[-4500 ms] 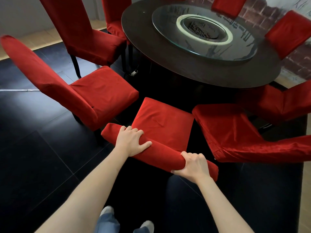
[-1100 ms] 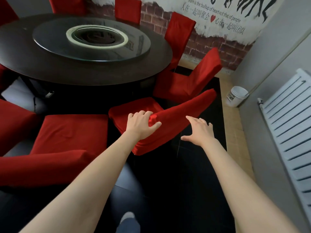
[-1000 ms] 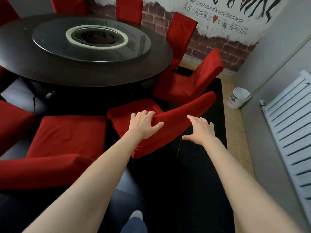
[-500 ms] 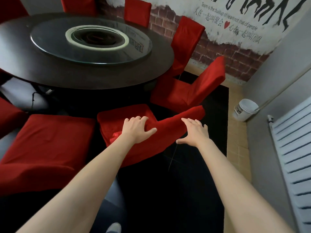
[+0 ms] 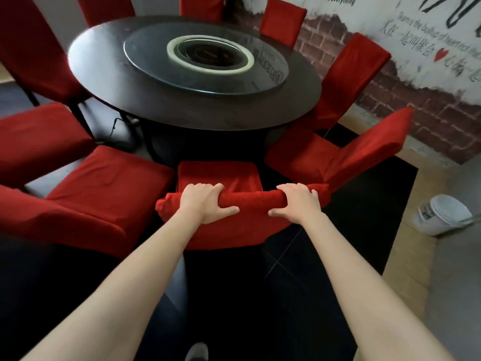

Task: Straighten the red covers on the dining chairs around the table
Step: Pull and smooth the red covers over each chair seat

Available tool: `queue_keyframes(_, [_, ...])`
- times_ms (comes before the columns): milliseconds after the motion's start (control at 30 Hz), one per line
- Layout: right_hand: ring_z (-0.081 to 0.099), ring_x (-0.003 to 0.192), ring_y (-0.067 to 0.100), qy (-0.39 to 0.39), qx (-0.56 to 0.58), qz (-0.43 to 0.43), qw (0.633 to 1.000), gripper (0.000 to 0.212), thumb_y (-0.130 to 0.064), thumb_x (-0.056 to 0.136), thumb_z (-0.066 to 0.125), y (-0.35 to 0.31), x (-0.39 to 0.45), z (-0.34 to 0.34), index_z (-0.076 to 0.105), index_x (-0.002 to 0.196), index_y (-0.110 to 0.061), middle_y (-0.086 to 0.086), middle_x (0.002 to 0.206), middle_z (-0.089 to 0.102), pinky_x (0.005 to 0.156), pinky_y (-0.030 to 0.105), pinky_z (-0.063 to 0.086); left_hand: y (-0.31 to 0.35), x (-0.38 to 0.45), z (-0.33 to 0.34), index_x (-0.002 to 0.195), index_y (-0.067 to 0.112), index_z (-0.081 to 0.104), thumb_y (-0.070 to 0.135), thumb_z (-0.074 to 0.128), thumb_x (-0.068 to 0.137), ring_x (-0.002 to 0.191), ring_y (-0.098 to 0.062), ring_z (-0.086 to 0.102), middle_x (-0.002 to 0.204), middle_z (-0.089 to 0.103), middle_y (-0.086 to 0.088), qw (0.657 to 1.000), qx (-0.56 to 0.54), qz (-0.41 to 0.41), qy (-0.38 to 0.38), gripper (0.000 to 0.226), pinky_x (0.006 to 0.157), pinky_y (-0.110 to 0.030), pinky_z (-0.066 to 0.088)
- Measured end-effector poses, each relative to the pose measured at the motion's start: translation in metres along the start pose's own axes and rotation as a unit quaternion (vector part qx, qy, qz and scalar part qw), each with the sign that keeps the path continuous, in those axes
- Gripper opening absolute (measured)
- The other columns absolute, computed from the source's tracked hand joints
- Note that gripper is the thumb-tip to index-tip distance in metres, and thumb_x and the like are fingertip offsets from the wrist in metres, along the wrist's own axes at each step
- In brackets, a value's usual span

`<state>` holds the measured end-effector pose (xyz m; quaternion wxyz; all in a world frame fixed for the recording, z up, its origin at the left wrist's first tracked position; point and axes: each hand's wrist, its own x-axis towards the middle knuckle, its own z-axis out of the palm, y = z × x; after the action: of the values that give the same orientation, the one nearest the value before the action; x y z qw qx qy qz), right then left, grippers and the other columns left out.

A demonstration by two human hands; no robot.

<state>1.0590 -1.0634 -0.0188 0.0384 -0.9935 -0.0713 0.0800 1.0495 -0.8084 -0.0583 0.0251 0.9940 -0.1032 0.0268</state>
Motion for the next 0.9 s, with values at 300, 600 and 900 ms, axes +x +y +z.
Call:
queue_keyframes(300, [0.042, 0.126, 0.021, -0.004, -0.033, -0.034, 0.999, 0.07, -0.072, 0.076, 0.059, 0.018, 0.015, 0.008, 0.047, 0.13, -0.03, -0.003, 0.126, 0.054, 0.109, 0.053, 0.023, 0.007, 0.005, 0.003, 0.1, 0.026, 0.061, 0.091, 0.015, 0.062, 0.083, -0.017, 0.064, 0.086, 0.067, 0.007, 1.0, 0.012, -0.004, 0.028, 0.088, 0.061, -0.03, 0.038])
queue_keyframes(600, [0.055, 0.093, 0.018, 0.031, -0.092, -0.109, 0.989, 0.063, -0.079, 0.072, 0.053, 0.038, 0.031, 0.009, 0.047, 0.093, -0.02, -0.005, 0.087, 0.055, 0.085, 0.035, 0.038, 0.021, -0.001, 0.001, 0.094, 0.023, 0.056, 0.088, 0.028, 0.069, 0.08, -0.017, 0.063, 0.082, 0.064, 0.005, 0.997, 0.047, -0.05, 0.025, 0.075, 0.061, -0.028, 0.033])
queue_keyframes(900, [0.048, 0.079, 0.016, 0.052, -0.123, -0.164, 0.977, 0.064, -0.081, 0.071, 0.05, 0.081, 0.048, 0.007, 0.041, 0.084, -0.019, -0.006, 0.078, 0.048, 0.071, 0.031, 0.029, 0.061, 0.005, 0.001, 0.09, 0.02, 0.056, 0.086, 0.037, 0.071, 0.077, -0.018, 0.062, 0.075, 0.06, 0.005, 0.995, 0.049, -0.079, 0.024, 0.072, 0.061, -0.028, 0.033])
